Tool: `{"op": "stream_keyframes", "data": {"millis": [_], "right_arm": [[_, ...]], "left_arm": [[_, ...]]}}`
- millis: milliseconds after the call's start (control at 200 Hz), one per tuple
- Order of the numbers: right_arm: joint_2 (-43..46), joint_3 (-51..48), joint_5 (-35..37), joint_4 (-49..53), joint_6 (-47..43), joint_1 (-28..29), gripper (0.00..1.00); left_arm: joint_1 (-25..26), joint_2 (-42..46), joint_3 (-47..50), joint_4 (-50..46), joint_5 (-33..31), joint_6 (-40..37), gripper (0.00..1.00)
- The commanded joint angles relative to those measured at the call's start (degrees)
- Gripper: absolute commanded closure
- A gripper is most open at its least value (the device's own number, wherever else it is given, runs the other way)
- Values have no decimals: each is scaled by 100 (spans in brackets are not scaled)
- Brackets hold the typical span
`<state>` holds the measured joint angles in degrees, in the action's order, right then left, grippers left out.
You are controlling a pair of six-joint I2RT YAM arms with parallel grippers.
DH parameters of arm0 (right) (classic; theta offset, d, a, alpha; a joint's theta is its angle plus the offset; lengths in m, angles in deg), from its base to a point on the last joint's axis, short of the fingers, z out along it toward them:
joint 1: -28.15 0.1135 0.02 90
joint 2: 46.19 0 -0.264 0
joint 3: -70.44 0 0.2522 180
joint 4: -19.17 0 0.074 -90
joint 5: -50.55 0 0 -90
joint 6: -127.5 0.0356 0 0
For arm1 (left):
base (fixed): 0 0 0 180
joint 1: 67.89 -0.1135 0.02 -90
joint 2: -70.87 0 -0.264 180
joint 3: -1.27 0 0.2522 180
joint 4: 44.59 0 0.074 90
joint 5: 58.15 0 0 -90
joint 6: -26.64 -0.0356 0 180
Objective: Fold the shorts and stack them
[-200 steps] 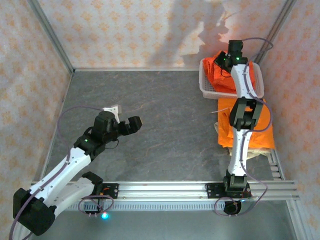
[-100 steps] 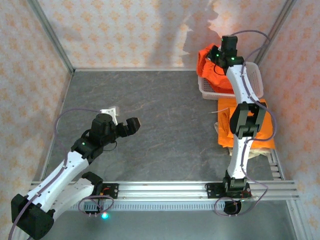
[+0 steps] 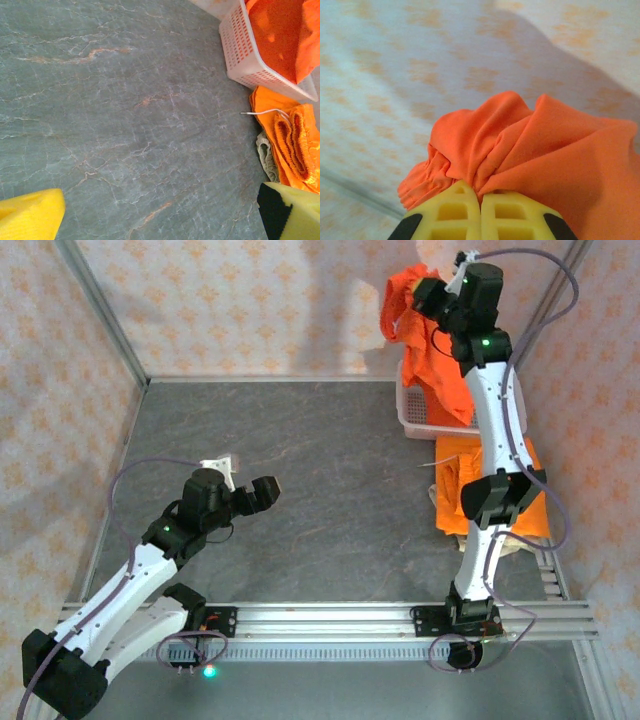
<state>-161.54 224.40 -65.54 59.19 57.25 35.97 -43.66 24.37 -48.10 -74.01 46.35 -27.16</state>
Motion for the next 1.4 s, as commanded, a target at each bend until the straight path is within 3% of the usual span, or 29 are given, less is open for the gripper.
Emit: {"op": "stream_keyframes", "data": {"millis": [0, 245, 370, 515, 646, 826, 1066, 1396], "right_arm": [[-10, 948, -581, 226, -425, 631, 100], [-233, 1801, -1312, 877, -1376, 1960, 100], [-183, 1528, -1056, 1739, -2465, 2466, 100], [125, 6, -530, 1933, -2910, 2511, 100], [752, -2051, -12, 1348, -3173, 2640, 100], [1529, -4393, -56, 384, -2877, 2700, 100], [1761, -5551, -125, -20, -2236, 2736, 100], [1970, -6113, -362, -494, -1673, 2743, 100]], "left_arm": [[-34, 79, 55, 55, -108, 88, 0], [-39, 284, 72, -42, -300, 137, 0], [-36, 475, 98, -71, -419, 175, 0], [-33, 726, 184, -17, -509, 268, 0], [-36, 946, 229, -6, -573, 307, 0], [-36, 942, 182, 122, -431, 352, 0], [44, -117, -94, 582, 226, 258, 0], [287, -1651, -706, 1323, 778, 214, 10]]}}
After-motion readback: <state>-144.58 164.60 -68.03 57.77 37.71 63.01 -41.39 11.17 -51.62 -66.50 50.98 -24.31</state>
